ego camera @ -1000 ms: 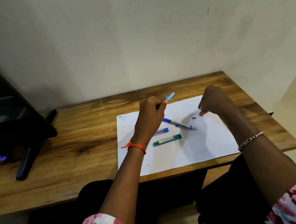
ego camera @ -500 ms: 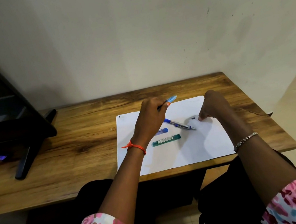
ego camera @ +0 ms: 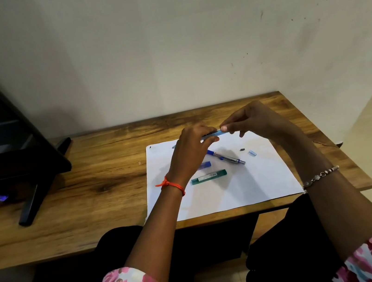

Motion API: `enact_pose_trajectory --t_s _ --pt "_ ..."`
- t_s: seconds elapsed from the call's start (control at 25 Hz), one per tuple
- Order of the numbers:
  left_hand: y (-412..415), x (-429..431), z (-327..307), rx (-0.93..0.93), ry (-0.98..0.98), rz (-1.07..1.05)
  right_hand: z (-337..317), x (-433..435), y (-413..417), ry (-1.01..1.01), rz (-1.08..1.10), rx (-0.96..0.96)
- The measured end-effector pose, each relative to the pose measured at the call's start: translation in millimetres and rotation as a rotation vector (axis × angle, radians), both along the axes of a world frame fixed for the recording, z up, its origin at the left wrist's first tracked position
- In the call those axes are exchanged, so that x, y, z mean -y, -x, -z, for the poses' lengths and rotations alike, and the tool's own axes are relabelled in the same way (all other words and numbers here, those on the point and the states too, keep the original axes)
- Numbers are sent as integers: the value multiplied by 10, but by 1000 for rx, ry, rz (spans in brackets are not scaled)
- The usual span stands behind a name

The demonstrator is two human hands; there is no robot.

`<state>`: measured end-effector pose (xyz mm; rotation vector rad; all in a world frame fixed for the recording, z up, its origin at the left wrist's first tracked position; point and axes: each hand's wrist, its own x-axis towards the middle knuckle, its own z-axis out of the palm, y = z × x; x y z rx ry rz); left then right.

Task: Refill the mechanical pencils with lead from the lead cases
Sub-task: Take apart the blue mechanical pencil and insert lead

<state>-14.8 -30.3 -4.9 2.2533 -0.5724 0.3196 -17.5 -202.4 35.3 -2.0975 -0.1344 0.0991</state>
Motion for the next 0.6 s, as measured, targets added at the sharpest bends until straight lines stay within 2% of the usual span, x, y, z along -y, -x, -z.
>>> enact_pose_trajectory --t_s 0.12,0.32,0.44,0.6 --pt "11 11 5 -28 -20 9 17 -42 -7 109 -30 32" --pt "-11 -39 -8 -19 -31 -131 74 76 -56 180 180 112" --pt "-62 -134 -48 31 41 -236 170 184 -101 239 267 30" --pt "-95 -233 -49 -4 120 -346 313 260 -178 339 376 -129"
